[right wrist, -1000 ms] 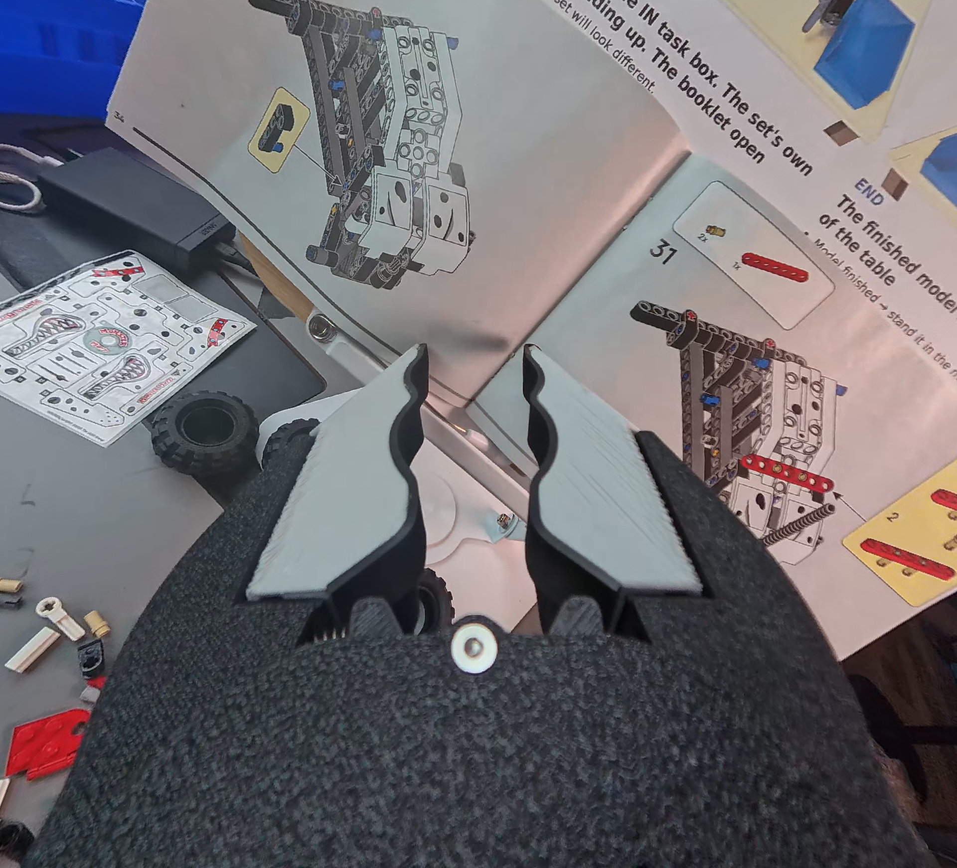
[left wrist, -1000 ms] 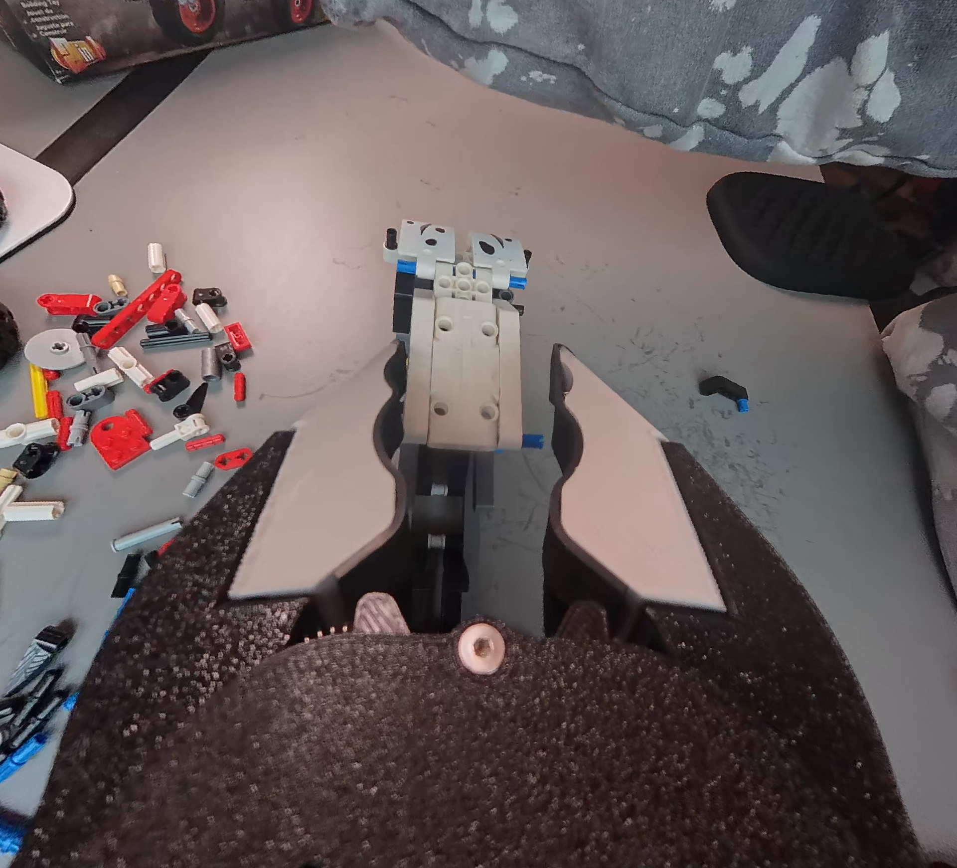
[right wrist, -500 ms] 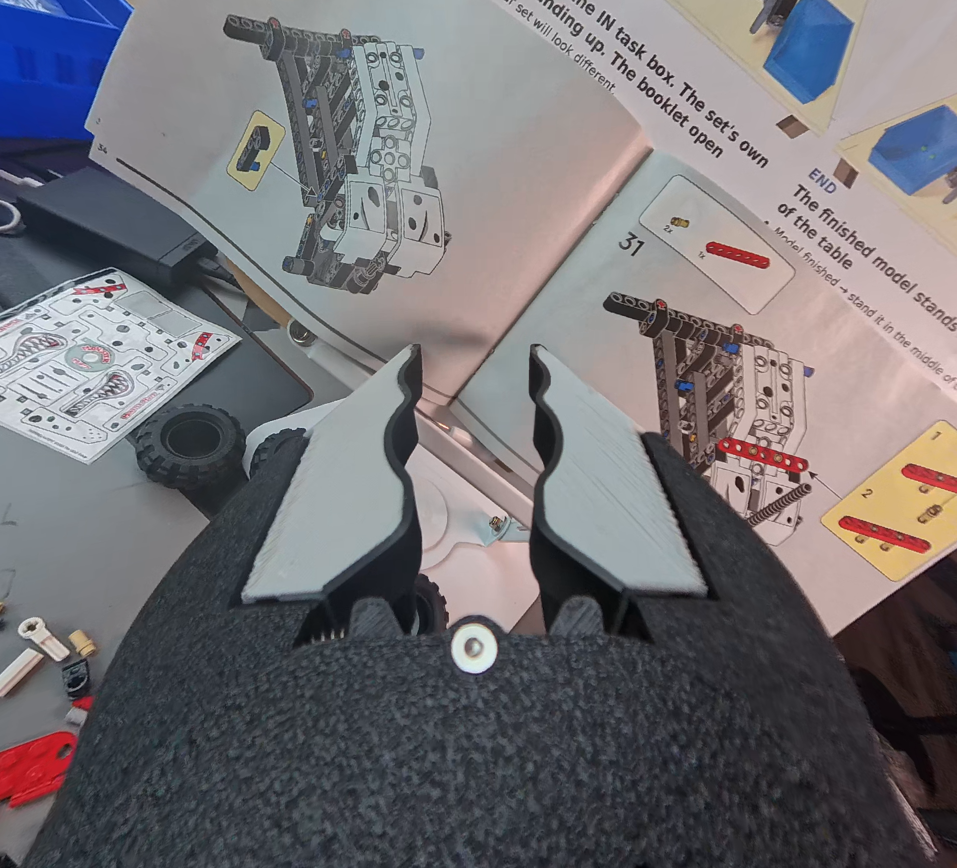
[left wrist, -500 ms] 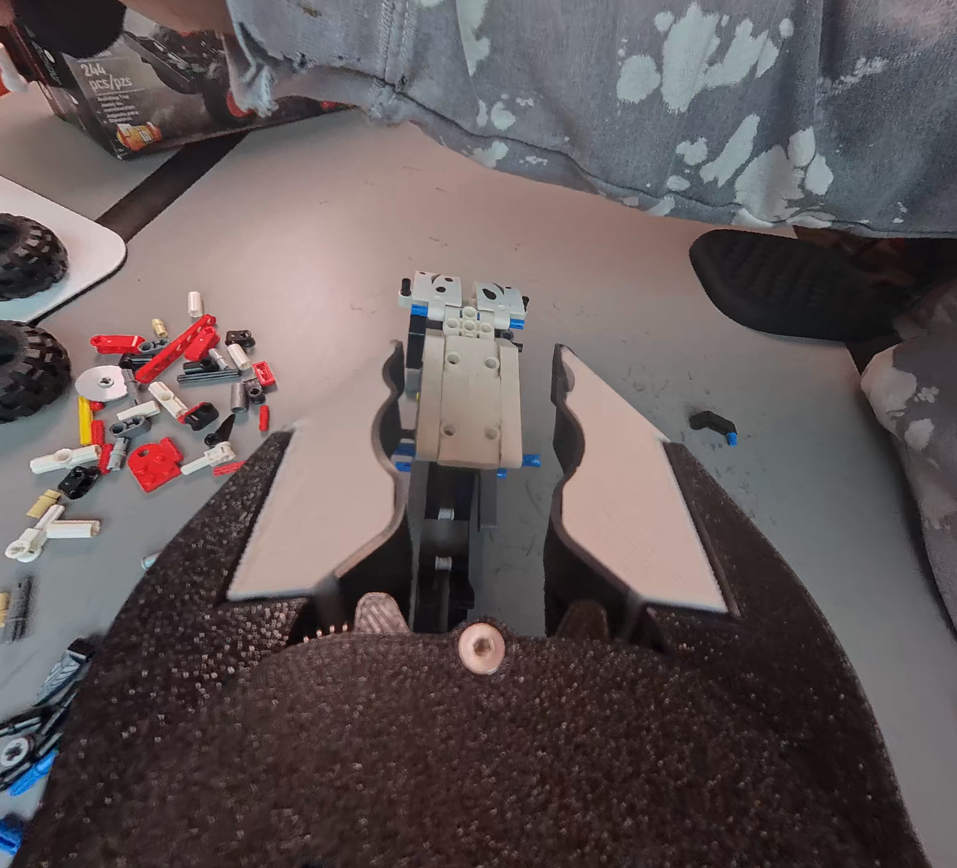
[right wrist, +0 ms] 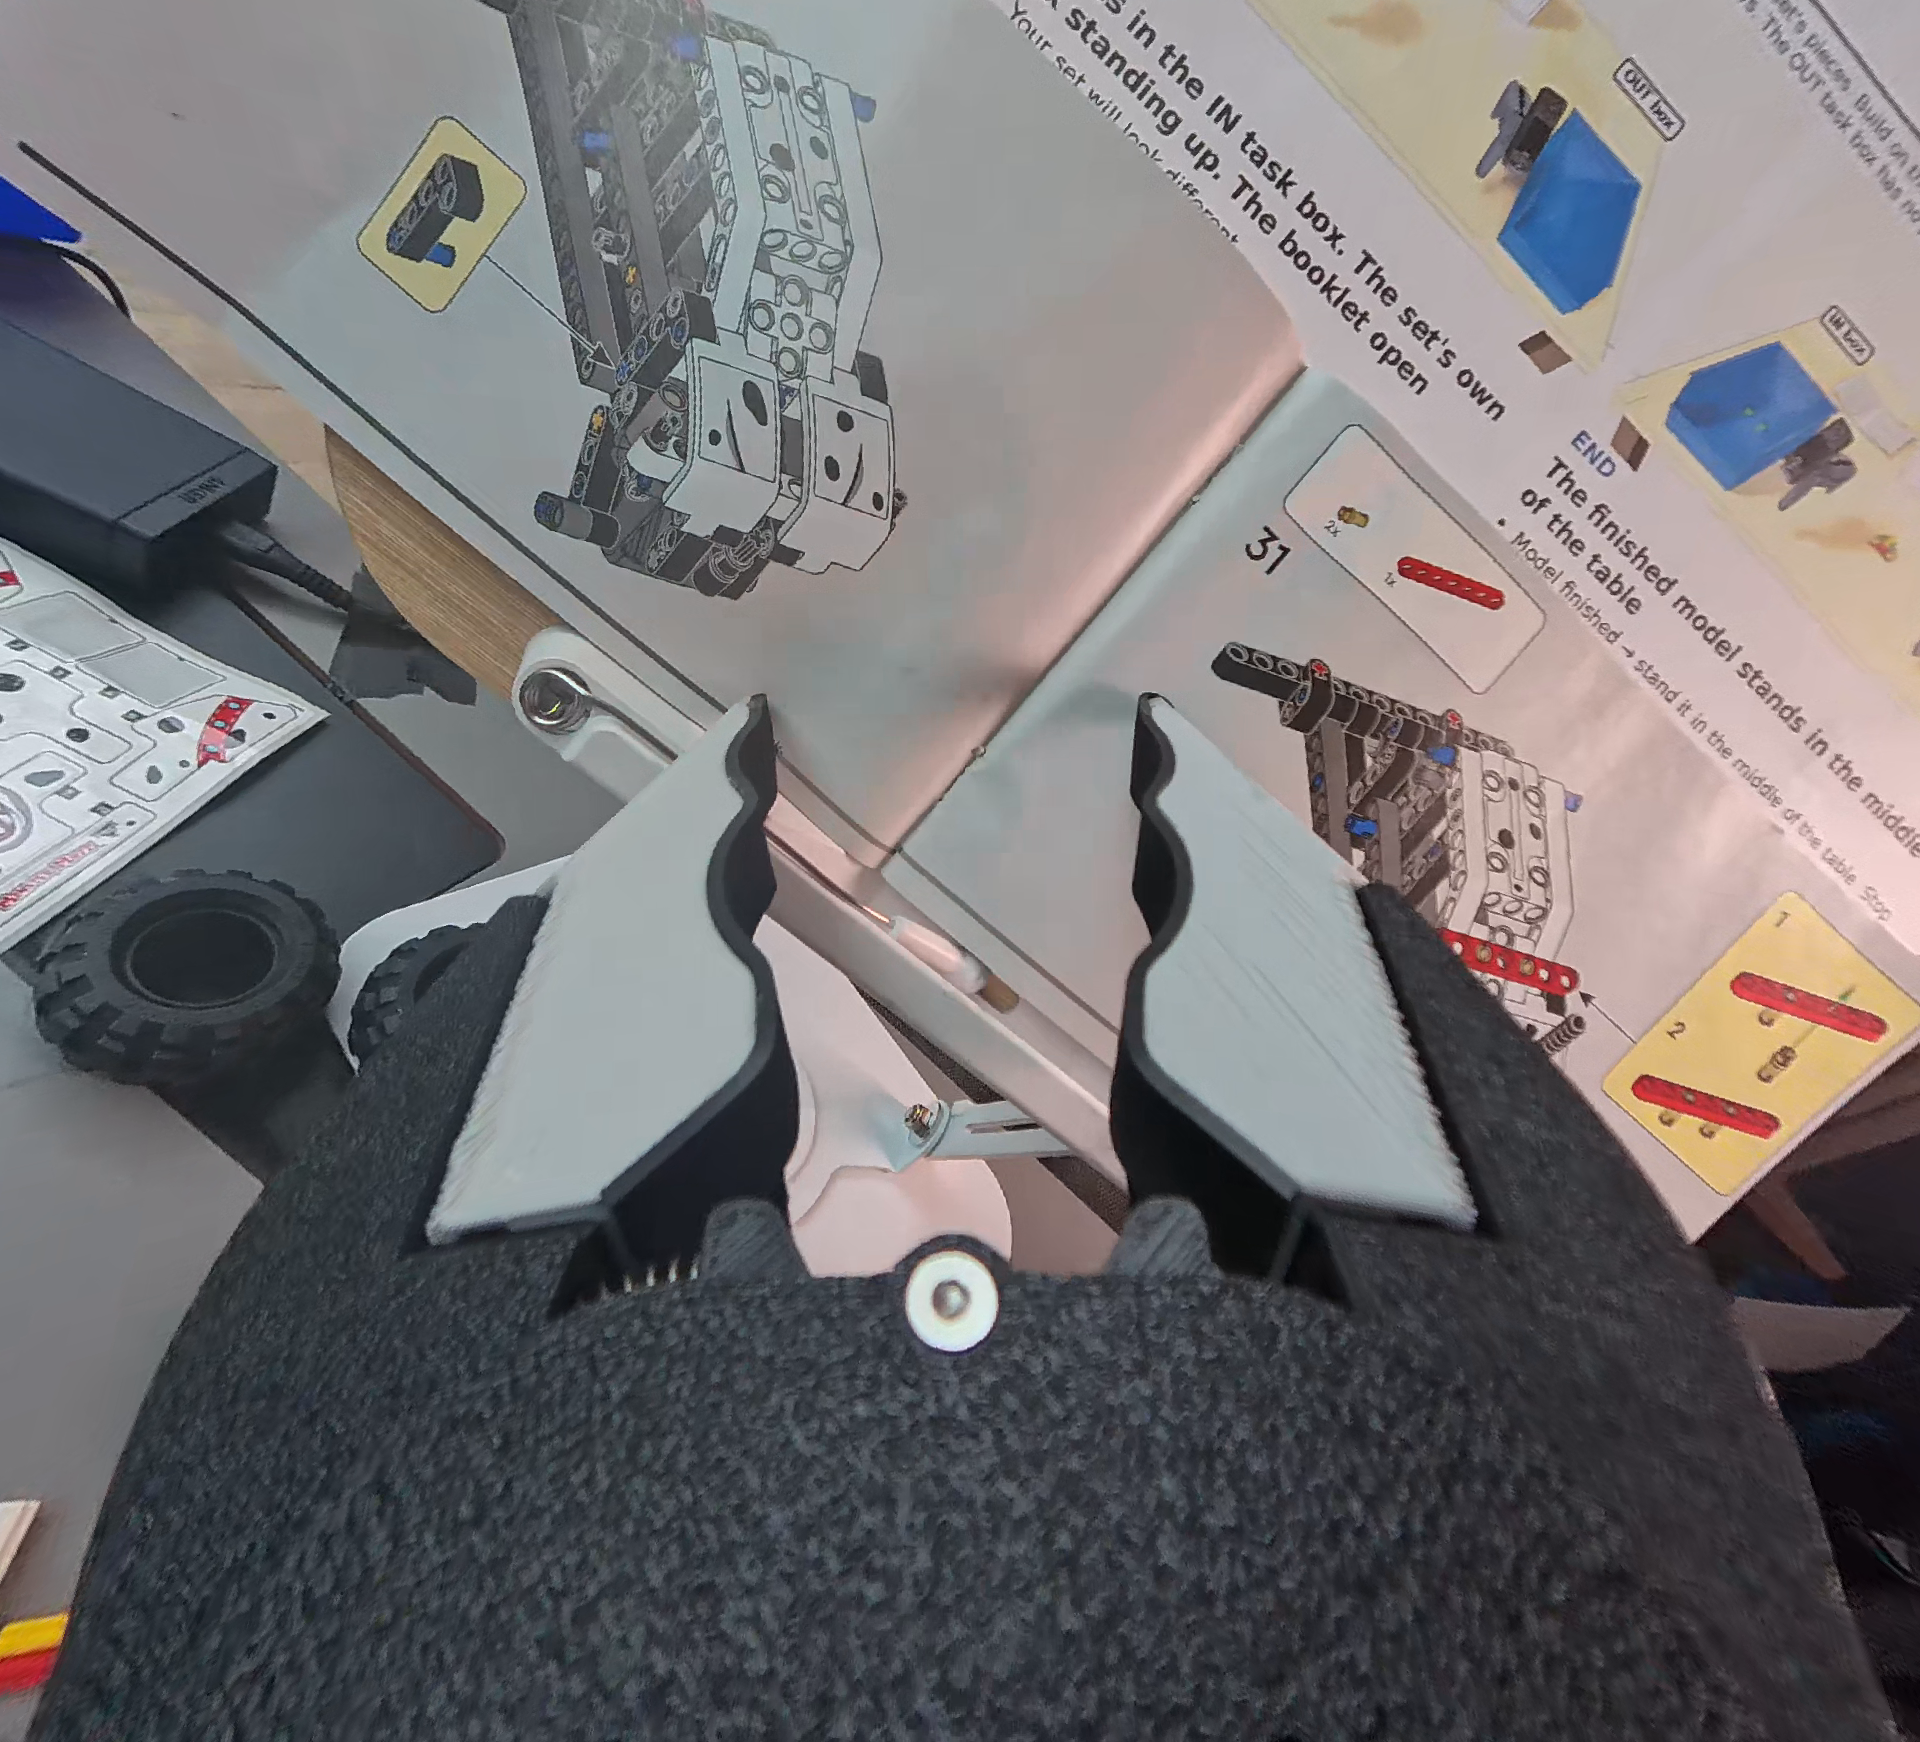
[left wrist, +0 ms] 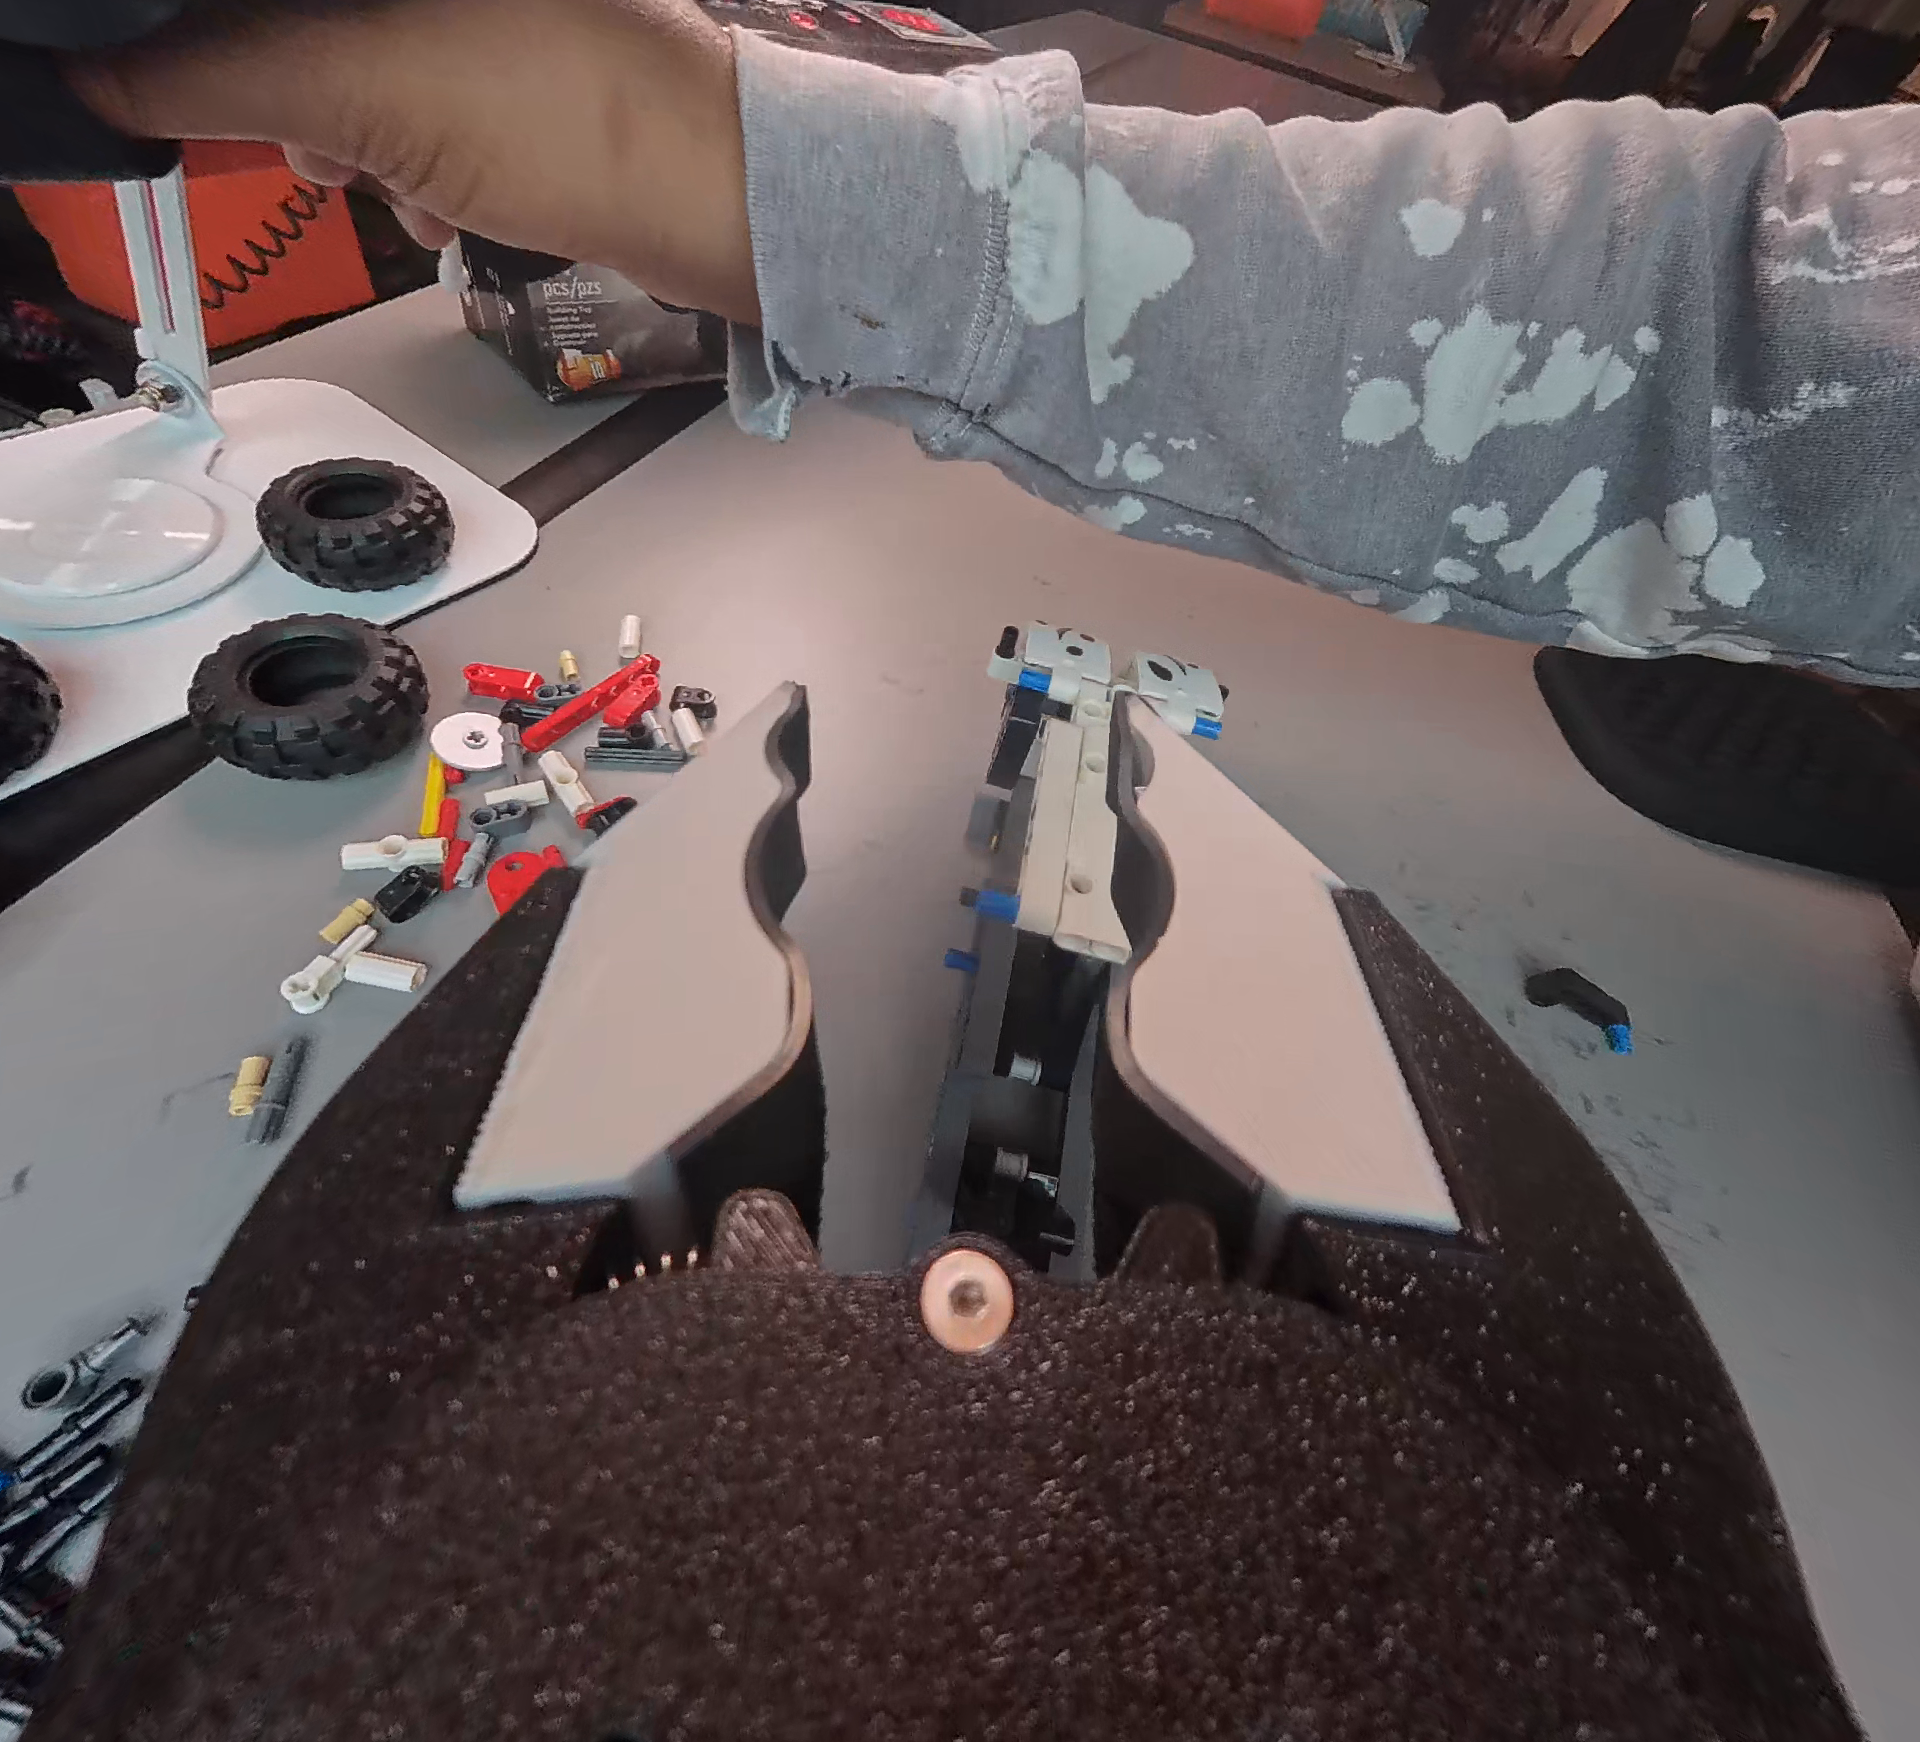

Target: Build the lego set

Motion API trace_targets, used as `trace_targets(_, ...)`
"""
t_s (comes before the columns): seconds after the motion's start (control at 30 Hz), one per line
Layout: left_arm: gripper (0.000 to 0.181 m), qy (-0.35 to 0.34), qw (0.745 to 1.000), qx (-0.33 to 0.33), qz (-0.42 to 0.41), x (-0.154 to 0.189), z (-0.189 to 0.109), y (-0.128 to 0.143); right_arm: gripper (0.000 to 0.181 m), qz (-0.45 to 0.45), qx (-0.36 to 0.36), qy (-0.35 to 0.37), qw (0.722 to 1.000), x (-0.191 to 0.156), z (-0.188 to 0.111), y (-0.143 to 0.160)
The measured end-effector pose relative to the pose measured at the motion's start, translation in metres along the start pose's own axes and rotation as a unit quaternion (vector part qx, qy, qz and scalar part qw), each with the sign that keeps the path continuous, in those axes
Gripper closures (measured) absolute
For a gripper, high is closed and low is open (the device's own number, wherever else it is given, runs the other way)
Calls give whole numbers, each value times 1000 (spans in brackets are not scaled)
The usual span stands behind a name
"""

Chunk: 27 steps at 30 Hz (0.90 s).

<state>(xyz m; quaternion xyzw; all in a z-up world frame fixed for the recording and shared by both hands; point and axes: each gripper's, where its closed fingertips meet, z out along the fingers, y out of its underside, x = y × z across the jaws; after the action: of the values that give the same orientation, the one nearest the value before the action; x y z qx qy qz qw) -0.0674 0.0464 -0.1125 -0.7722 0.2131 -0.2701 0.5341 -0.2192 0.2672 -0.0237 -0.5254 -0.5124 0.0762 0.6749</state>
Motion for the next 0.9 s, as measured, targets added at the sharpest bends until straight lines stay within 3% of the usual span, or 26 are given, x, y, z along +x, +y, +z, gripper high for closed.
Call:
trace_targets(0.4, 126, -47, 998, 28, -6, -17, -3, -3, 113, 12, 13, 2, 1000, 0, 0, 1)
trace_targets(0.9, 119, -284, 950, 129, 4, -79, -54, -29, 113, 34, 19, 3, 999, 0, -1, 3)
